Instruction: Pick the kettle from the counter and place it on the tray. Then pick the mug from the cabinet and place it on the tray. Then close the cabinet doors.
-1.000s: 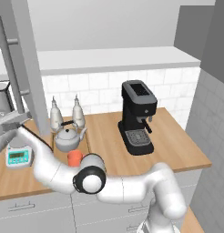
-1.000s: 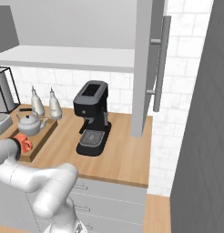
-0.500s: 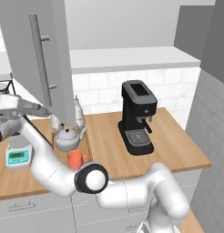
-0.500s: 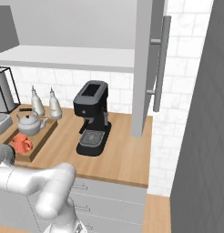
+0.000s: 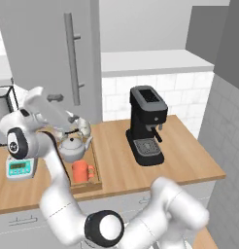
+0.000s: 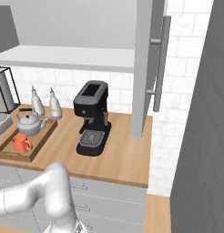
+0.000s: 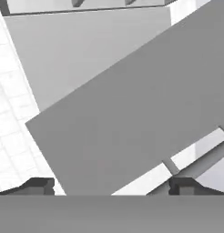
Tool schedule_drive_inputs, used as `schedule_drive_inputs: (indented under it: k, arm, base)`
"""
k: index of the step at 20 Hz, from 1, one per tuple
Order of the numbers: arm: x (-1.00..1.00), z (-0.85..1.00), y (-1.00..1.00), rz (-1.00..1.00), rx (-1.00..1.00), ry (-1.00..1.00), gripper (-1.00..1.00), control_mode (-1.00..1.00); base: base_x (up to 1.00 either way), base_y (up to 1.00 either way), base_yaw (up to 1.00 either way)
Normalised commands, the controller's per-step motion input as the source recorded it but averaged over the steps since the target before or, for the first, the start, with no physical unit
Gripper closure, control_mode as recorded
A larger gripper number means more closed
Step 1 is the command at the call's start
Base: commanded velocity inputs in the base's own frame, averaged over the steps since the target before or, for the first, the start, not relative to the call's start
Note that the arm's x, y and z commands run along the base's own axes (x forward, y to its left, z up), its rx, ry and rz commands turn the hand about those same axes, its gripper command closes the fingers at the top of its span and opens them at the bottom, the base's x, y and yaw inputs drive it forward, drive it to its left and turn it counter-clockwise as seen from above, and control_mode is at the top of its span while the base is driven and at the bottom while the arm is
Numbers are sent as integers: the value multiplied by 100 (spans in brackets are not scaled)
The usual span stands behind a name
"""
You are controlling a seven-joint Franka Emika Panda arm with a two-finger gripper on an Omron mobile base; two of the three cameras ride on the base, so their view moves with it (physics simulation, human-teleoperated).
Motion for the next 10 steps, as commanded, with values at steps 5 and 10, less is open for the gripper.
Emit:
schedule_drive_inputs:
  k: [5,10]
  arm:
    - [0,2,-92,0,-17,51,-100,-100]
    - [0,34,-79,4,-5,52,-100,-100]
  base:
    - [0,0,0]
    - [0,0,0]
